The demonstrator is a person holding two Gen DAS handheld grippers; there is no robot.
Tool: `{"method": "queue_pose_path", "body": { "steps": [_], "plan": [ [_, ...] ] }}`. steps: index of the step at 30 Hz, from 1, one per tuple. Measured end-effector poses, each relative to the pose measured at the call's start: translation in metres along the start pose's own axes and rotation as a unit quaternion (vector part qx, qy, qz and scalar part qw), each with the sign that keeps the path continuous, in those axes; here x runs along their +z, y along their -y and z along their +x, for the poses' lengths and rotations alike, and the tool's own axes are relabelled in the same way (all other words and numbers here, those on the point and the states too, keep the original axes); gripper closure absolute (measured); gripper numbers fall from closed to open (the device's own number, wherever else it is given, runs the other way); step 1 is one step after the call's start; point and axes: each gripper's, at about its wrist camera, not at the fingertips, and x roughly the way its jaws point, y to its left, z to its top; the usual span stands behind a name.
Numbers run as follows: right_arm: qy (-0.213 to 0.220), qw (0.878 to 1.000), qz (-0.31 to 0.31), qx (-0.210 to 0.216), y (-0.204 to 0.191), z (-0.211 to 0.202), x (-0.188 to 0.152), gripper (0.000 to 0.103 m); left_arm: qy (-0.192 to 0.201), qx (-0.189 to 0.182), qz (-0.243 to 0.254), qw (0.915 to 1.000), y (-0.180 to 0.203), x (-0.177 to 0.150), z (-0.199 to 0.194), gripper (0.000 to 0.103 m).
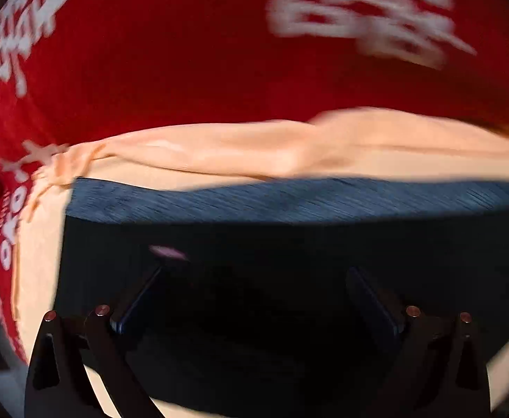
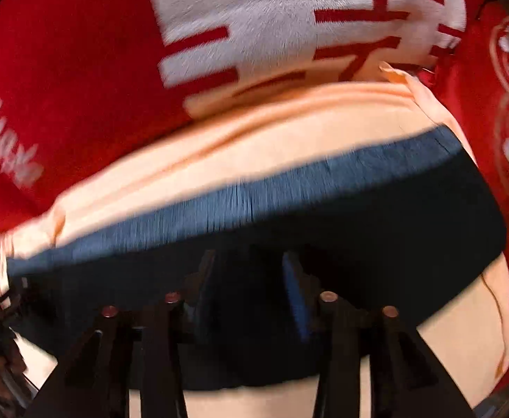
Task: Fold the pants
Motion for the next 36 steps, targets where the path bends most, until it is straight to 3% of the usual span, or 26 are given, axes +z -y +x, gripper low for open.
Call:
{"method": "queue_pose_path", "body": {
  "steps": [3, 6, 9, 13, 20, 21, 30, 33, 36],
  "plan": [
    [-0.018, 1.0, 0.002, -0.014, -0.002, 0.014, -0.033, 0.05, -0.006, -0.039, 0.044, 0.9982, 0.055, -0.031, -0.014, 0.001],
    [0.023, 0.999, -0.016, -0.02, -0.005, 0.009, -0.053, 0.05, -0.032, -0.03, 0.074, 0.9963, 0.091, -0.058, -0.005, 0.001],
    [0.015, 0.999, -0.034, -0.028, -0.008, 0.001, -0.062, 0.049, -0.011, -0.034, 0.039, 0.9986, 0.086, -0.07, -0.004, 0.0],
    [-0.015, 0.999, 0.034, -0.002, 0.017, -0.009, -0.081, 0.048, -0.025, -0.035, 0.039, 0.9983, 0.079, -0.065, -0.004, 0.0],
    [-0.027, 0.99, 0.134, 0.041, 0.079, -0.017, -0.113, 0.047, -0.002, 0.03, 0.073, 0.9969, 0.104, -0.067, -0.018, 0.0],
    [-0.023, 0.988, 0.147, 0.044, 0.089, -0.019, -0.113, 0.047, -0.003, 0.032, 0.07, 0.997, 0.122, -0.072, -0.025, 0.0],
    [0.057, 0.959, 0.278, 0.02, 0.195, -0.018, -0.073, 0.047, -0.001, 0.056, 0.069, 0.9961, 0.137, -0.085, -0.01, 0.0],
    [0.064, 0.939, 0.333, 0.051, 0.237, -0.012, -0.053, 0.047, 0.0, 0.068, 0.069, 0.9953, 0.14, -0.088, -0.01, 0.0],
    [0.074, 0.936, 0.332, 0.091, 0.241, -0.007, -0.032, 0.046, 0.002, 0.078, 0.073, 0.9942, 0.142, -0.09, -0.011, 0.0]
  ]
}}
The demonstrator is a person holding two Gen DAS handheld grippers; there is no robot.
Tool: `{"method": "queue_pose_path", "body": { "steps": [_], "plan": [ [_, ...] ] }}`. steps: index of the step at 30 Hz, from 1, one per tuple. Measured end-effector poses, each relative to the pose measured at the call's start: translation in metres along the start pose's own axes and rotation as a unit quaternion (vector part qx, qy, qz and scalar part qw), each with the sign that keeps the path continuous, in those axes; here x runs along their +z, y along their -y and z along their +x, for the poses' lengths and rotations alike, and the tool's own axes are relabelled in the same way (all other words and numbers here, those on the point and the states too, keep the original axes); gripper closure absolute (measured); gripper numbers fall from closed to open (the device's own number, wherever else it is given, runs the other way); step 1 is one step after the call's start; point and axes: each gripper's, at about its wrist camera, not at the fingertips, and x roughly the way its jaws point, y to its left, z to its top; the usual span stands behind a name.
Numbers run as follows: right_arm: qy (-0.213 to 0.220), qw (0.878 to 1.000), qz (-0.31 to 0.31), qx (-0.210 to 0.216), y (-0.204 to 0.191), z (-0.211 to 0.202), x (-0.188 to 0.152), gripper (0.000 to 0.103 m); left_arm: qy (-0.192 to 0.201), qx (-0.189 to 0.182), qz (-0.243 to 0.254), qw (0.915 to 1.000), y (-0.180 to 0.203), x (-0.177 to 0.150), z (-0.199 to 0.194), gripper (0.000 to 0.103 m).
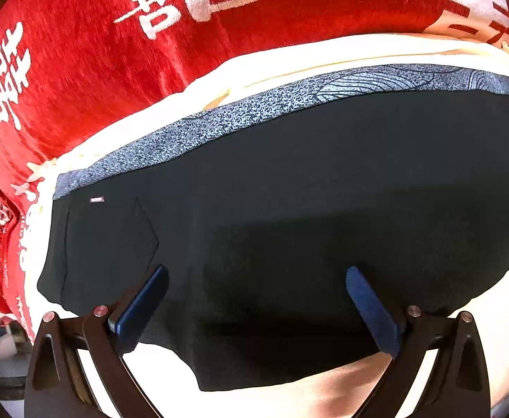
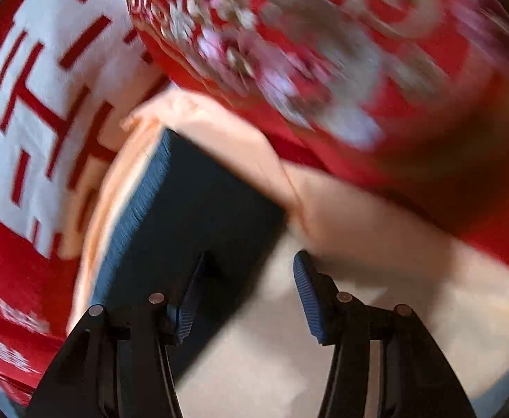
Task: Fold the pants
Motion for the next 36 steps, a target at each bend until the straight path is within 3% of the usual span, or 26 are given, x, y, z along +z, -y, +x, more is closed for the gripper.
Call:
{"method": "queue_pose_path", "body": {
  "steps": [2, 3, 4, 5, 7, 9, 11, 13, 16, 22, 27, 36],
  "plan": [
    [-0.005, 1.0, -0.012, -0.002, -0.012, 0.004, 0.003, 0.044, 0.0, 0.006, 0.002, 1.0, 0.008, -0.002, -0.008, 0.0],
    [-0.008, 1.0, -0.02, -0.004, -0.02, 0.006, 0.003, 0.048, 0.0, 0.008, 0.002, 1.0, 0.011, -0.013, -0.023, 0.0],
    [-0.01, 0.999, -0.03, -0.005, -0.024, 0.005, 0.003, 0.078, -0.001, 0.011, 0.003, 0.9999, 0.012, -0.012, -0.023, 0.0],
    [-0.008, 0.999, -0.041, -0.003, -0.025, -0.001, 0.005, 0.084, -0.001, 0.015, 0.005, 0.9999, 0.013, -0.012, -0.024, 0.0],
    [0.014, 0.997, -0.074, -0.004, -0.037, -0.016, 0.002, 0.086, -0.001, 0.018, 0.01, 0.9998, 0.005, -0.008, -0.018, 0.0],
    [0.025, 0.993, -0.112, -0.022, -0.043, -0.021, -0.001, 0.086, 0.0, 0.018, 0.012, 0.9998, 0.001, -0.007, -0.012, 0.0],
    [0.004, 0.991, -0.12, -0.051, -0.043, 0.004, 0.001, 0.084, 0.0, 0.015, 0.01, 0.9998, 0.001, -0.007, -0.011, 0.0],
    [-0.013, 0.997, -0.06, -0.043, -0.02, 0.011, 0.005, 0.065, -0.002, 0.014, 0.01, 0.9998, 0.0, -0.007, -0.01, 0.0],
    [-0.005, 1.0, -0.024, -0.018, -0.007, -0.005, -0.003, 0.058, -0.005, 0.013, 0.01, 0.9998, -0.001, -0.007, -0.008, 0.0],
    [-0.054, 0.996, -0.051, 0.041, -0.006, -0.018, -0.05, 0.054, -0.008, 0.007, 0.001, 0.9999, -0.005, -0.007, -0.006, 0.0],
    [-0.066, 0.994, -0.036, 0.074, -0.004, -0.012, -0.076, 0.054, -0.016, 0.014, 0.015, 0.9997, 0.001, -0.002, -0.014, 0.001],
    [-0.057, 0.993, -0.009, 0.104, 0.001, -0.005, -0.065, 0.054, 0.013, -0.083, 0.024, 0.9962, 0.061, 0.016, -0.053, 0.0]
  ]
}}
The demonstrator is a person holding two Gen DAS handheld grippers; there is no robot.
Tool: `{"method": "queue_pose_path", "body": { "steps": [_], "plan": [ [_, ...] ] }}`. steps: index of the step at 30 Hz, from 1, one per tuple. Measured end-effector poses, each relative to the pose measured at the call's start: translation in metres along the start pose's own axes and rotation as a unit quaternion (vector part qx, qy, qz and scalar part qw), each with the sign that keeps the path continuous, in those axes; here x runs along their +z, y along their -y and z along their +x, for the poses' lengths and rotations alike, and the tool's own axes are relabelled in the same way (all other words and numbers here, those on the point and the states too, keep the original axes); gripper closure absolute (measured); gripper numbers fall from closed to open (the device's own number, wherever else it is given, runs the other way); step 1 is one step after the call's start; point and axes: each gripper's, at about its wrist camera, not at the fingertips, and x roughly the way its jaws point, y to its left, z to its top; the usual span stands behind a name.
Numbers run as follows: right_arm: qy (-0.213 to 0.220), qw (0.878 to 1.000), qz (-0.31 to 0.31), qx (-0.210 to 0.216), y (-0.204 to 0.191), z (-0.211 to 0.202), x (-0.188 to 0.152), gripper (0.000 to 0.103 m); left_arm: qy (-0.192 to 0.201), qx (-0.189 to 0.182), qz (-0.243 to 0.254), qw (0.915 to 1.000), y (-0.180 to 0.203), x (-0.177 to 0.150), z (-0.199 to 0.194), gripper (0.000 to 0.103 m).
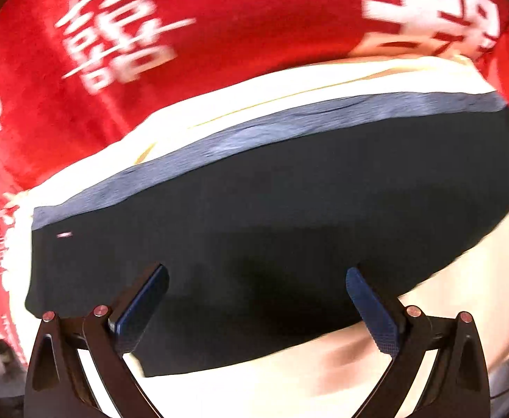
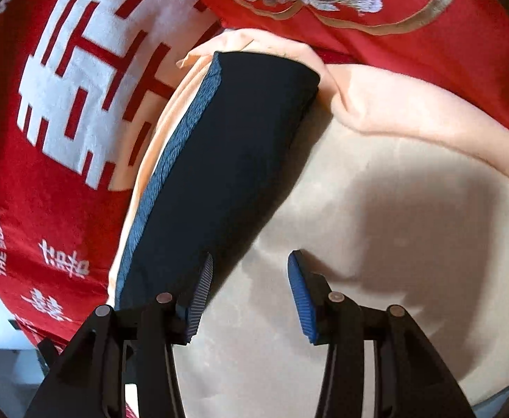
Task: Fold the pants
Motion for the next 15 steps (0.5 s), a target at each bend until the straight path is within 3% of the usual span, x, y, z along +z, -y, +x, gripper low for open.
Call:
{"method": "queue_pose_path", "body": {
  "steps": [6, 12, 15],
  "plan": [
    [0.009, 1.0, -0.003, 0.009, 0.003, 0.007, 0.009, 0.054, 0.009, -0.036, 0.006, 0.9993, 0.052, 0.019, 0.005, 0.0],
    [0.029, 0.998, 0.028, 0.037, 0.01, 0.015, 0.029, 0.054, -0.011, -0.035, 0.0, 0.9993, 0.069, 0.027, 0.027, 0.0],
    [0.026, 0.999, 0.019, 0.004, 0.004, 0.012, 0.039, 0.054, -0.017, -0.043, -0.017, 0.9988, 0.066, 0.029, 0.031, 0.0]
  ]
}}
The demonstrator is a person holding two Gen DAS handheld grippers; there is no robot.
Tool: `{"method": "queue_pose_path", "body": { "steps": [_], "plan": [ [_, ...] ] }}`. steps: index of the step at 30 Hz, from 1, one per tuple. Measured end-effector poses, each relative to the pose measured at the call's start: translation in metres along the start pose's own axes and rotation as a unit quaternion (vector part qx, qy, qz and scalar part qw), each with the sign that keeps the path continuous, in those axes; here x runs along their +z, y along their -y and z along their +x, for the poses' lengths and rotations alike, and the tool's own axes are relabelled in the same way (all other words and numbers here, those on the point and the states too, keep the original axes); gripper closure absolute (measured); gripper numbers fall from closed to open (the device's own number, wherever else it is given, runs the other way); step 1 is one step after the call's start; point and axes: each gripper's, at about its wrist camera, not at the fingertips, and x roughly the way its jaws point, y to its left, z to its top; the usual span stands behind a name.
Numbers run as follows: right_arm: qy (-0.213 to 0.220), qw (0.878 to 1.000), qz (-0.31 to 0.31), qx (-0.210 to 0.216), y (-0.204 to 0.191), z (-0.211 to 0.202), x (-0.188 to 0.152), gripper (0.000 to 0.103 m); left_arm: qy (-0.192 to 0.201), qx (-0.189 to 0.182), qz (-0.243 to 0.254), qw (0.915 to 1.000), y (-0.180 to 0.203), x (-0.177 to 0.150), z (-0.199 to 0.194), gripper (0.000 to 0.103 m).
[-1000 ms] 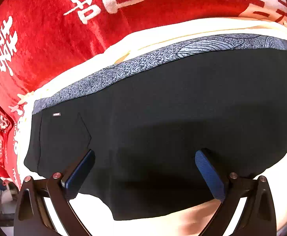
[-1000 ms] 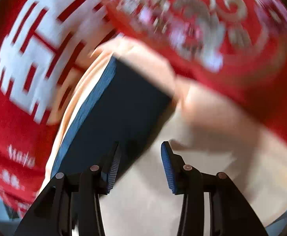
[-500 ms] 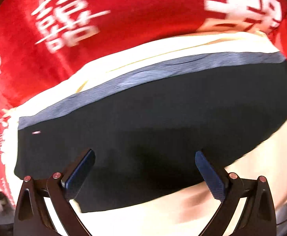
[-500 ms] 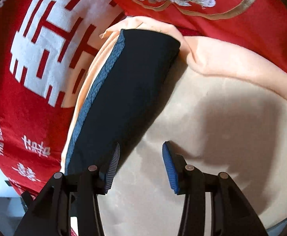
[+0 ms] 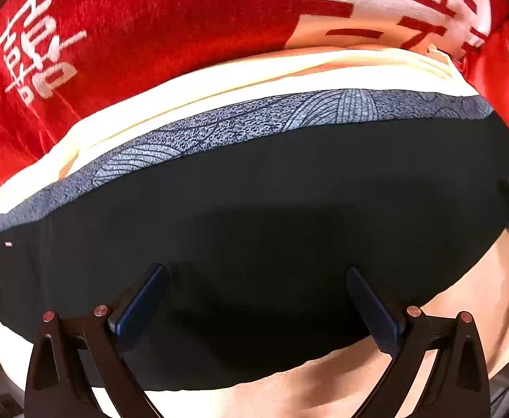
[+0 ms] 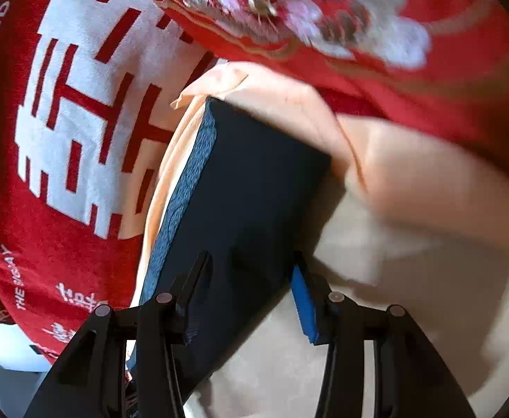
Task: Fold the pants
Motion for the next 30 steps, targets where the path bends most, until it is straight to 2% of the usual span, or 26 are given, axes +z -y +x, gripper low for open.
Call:
{"method": "queue_pose_path", "body": {
  "steps": [1, 3, 5, 7, 8, 9, 12, 13, 15, 17, 19, 21, 22, 24, 27, 30],
  "plan": [
    [0.007, 1.0, -0.012, -0.027, -0.004, -0.005, 0.0, 0.054, 0.0, 0.0, 0.001, 1.0, 0.0, 0.001, 0.0, 0.0],
    [0.051, 0.995, -0.044, -0.08, -0.013, -0.023, 0.0, 0.054, 0.004, 0.005, 0.01, 0.9999, 0.003, 0.001, 0.001, 0.0],
    [0.064, 0.993, -0.049, -0.084, -0.015, -0.028, 0.004, 0.054, 0.008, 0.009, 0.015, 0.9998, 0.007, 0.003, 0.003, 0.0],
    [0.041, 0.995, -0.038, -0.084, -0.012, -0.018, 0.015, 0.056, 0.008, 0.009, 0.013, 0.9999, 0.007, 0.004, 0.004, 0.0],
    [0.029, 0.995, -0.033, -0.087, -0.01, -0.012, 0.019, 0.065, 0.007, 0.007, 0.01, 0.9999, 0.006, 0.005, 0.006, 0.0],
    [0.022, 0.996, -0.032, -0.084, -0.011, -0.006, 0.022, 0.09, 0.005, 0.006, 0.008, 0.9999, 0.005, 0.005, 0.006, 0.0],
    [0.054, 0.992, -0.085, -0.072, -0.037, -0.014, 0.024, 0.092, 0.012, 0.013, 0.005, 0.9998, 0.006, 0.008, 0.002, 0.001],
    [0.062, 0.989, -0.111, -0.073, -0.047, -0.015, 0.023, 0.092, 0.019, 0.016, 0.008, 0.9997, 0.007, 0.008, 0.0, 0.0],
    [0.055, 0.987, -0.121, -0.086, -0.049, -0.01, 0.024, 0.092, 0.022, 0.022, 0.019, 0.9993, 0.011, 0.01, 0.004, 0.0],
    [0.032, 0.991, -0.085, -0.1, -0.028, -0.001, 0.026, 0.091, 0.017, 0.021, 0.014, 0.9995, 0.013, 0.011, 0.009, 0.0],
    [0.021, 0.994, -0.047, -0.094, -0.007, 0.002, 0.022, 0.089, 0.01, 0.011, 0.003, 0.9999, 0.01, 0.013, 0.012, 0.0],
    [0.025, 0.995, -0.041, -0.092, -0.004, -0.006, 0.013, 0.078, 0.004, 0.0, -0.006, 1.0, 0.006, 0.014, 0.016, 0.0],
    [0.026, 0.994, -0.044, -0.095, -0.004, -0.01, 0.009, 0.066, 0.002, -0.005, -0.008, 1.0, 0.005, 0.014, 0.016, 0.0],
    [0.021, 0.996, -0.045, -0.069, -0.003, -0.018, -0.002, 0.06, 0.001, -0.009, -0.006, 0.9999, 0.004, 0.016, 0.018, 0.0],
    [-0.005, 0.999, -0.035, -0.041, 0.003, -0.016, -0.013, 0.06, 0.003, -0.006, -0.002, 1.0, 0.004, 0.017, 0.019, 0.0],
    [-0.01, 0.999, -0.027, -0.019, 0.008, -0.011, -0.018, 0.06, 0.0, -0.008, -0.008, 0.9999, 0.004, 0.019, 0.021, 0.0]
  ]
}}
